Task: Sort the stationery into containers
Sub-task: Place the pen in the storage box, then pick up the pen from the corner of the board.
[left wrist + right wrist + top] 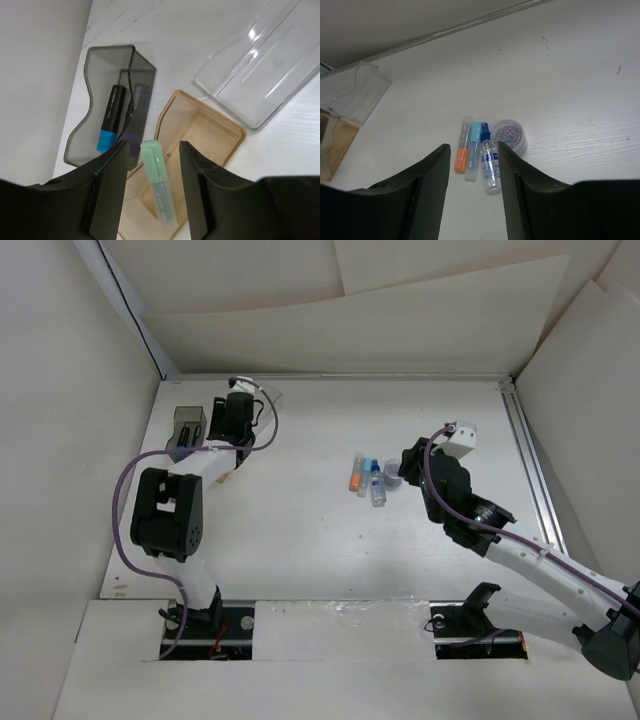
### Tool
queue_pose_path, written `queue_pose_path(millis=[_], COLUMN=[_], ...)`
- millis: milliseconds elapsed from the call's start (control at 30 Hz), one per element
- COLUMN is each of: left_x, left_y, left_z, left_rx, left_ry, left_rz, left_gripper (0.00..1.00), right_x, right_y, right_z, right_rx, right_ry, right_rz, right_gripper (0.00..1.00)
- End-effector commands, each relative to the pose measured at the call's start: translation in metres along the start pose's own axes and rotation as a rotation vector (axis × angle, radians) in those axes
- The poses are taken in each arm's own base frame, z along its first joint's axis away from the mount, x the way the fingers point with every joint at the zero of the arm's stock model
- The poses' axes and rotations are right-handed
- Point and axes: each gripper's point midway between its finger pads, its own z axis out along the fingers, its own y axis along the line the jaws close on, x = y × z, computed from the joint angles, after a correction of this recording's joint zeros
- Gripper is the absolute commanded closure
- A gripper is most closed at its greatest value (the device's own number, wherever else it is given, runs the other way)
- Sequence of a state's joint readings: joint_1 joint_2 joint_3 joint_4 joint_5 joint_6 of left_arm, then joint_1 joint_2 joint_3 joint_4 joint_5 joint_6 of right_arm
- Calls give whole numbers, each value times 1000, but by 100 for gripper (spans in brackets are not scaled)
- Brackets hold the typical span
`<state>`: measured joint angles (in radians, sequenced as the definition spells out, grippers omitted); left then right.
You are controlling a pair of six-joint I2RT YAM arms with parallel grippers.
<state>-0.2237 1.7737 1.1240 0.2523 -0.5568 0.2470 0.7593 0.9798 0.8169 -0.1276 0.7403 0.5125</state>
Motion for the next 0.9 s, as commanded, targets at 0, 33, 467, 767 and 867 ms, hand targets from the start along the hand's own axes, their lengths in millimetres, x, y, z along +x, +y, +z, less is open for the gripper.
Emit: queue_pose_path(millis=[0, 33, 467, 767, 867], left_x=[-86, -95, -97, -34, -30], left_y=[22, 23, -198, -300, -314], left_z=[-43, -50, -192, -220, -218], left_rx=[18, 43, 653, 786, 792], left_ry=[-178, -196, -40, 120, 127], left_rz=[-215, -245, -253, -252, -258], left_gripper=[62, 68, 75, 62, 62], right_x=[-22, -22, -38, -33, -36], right_y=[6, 6, -21, -24, -21], right_z=[-3, -3, -15, -14, -14], right_rx=[-17, -17, 66, 86, 75], right_ry=[-51, -51, -130, -121, -122], right_rz=[39, 39, 109, 108, 115], right_gripper=[51, 51, 90, 75, 75])
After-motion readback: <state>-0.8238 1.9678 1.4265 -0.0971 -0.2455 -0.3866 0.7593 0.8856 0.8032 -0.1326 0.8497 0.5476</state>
